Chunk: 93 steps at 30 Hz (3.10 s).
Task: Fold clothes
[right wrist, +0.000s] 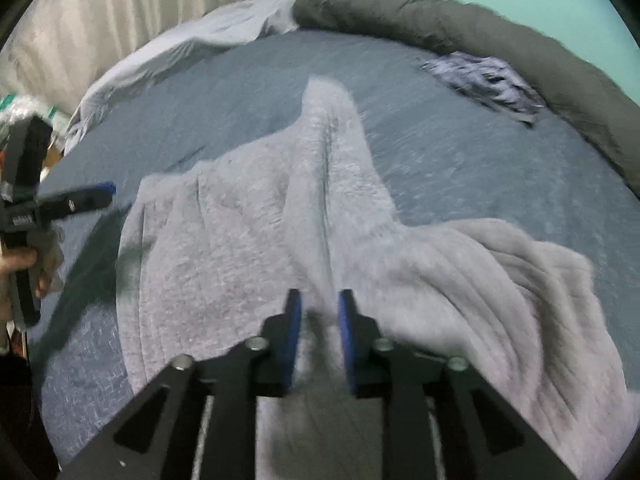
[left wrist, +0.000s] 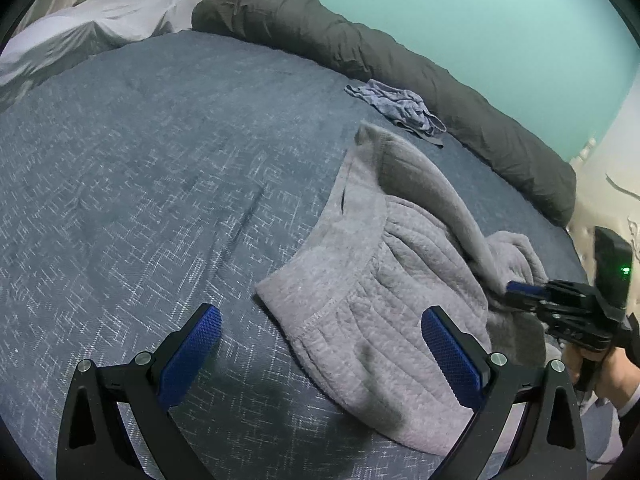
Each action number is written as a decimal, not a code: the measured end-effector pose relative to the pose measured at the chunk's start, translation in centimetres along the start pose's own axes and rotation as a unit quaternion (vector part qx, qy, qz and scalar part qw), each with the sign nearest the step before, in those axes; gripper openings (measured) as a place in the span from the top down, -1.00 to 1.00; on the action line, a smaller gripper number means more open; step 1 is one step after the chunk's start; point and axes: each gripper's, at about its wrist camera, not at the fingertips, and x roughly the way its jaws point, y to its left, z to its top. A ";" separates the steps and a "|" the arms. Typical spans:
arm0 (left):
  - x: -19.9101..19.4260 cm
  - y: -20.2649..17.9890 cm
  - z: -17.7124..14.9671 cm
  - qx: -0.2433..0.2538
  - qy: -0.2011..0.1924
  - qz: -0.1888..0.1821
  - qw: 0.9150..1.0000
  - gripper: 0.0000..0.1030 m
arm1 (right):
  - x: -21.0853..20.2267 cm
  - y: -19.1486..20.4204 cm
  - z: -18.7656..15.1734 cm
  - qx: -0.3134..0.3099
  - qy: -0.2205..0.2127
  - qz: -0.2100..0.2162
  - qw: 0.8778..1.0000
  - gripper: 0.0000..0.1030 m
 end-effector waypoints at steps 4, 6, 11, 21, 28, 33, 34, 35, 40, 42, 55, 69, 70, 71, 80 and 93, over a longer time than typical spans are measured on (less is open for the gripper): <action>0.0 -0.4 -0.5 0.001 0.002 0.001 1.000 -0.98 | -2.7 -1.2 0.0 0.026 -0.020 -0.020 0.999 0.41; 0.0 -0.6 -0.7 0.007 0.004 0.005 1.000 -0.98 | -3.5 -1.8 0.6 0.036 -0.023 -0.028 0.999 0.32; 0.1 -0.1 -0.7 0.010 0.001 0.017 1.000 -0.98 | -3.7 -2.9 4.1 0.060 -0.034 -0.035 0.997 0.28; 0.7 1.3 -0.3 -0.001 0.002 0.015 1.000 -0.98 | 3.8 -2.6 13.2 0.014 0.022 -0.044 0.999 -0.01; 0.4 2.2 -0.2 -0.002 0.001 0.018 1.000 -0.98 | 9.3 -3.2 15.7 -0.007 0.065 -0.051 0.997 0.27; 0.4 2.6 -0.2 -0.003 0.001 0.020 1.000 -0.98 | 11.2 -3.2 16.1 -0.034 0.075 -0.072 0.994 0.93; 0.4 2.6 -0.2 -0.003 0.002 0.020 1.000 -0.98 | 10.7 -3.1 16.5 -0.044 0.062 -0.079 0.994 0.94; 0.5 2.6 -0.2 -0.003 0.003 0.019 1.000 -0.98 | 10.2 -3.0 17.0 -0.054 0.047 -0.087 0.994 0.94; 0.7 2.6 -0.4 -0.003 0.007 0.018 1.000 -0.98 | 8.1 -2.0 19.6 -0.122 -0.007 -0.136 0.983 0.94; 0.8 2.6 -0.5 -0.004 0.008 0.019 1.000 -0.98 | 8.5 -1.6 20.4 -0.141 -0.001 -0.149 0.979 0.94; 0.7 2.6 -0.5 -0.006 0.007 0.017 1.000 -0.98 | 12.4 -2.7 19.7 -0.115 0.035 -0.192 0.974 0.68; 0.3 -0.2 -0.2 0.002 0.001 -0.004 1.000 -0.98 | -4.1 -13.2 8.5 -0.008 0.029 -0.169 0.985 0.28; 0.4 -0.6 -0.1 0.005 0.001 -0.004 1.000 -0.98 | -5.0 -14.3 6.7 -0.001 0.036 -0.171 0.985 0.27; 0.5 -0.9 -0.1 0.008 0.002 -0.005 1.000 -0.98 | -5.6 -15.2 5.1 0.012 0.043 -0.171 0.984 0.26; 1.5 -3.9 -0.4 0.038 0.009 -0.003 0.999 -0.98 | -9.1 -24.2 -6.8 0.136 0.093 -0.226 0.960 0.06; 2.4 -5.7 -0.6 0.054 0.014 -0.002 0.998 -0.98 | -10.8 -22.4 -14.5 0.079 0.084 -0.178 0.977 0.05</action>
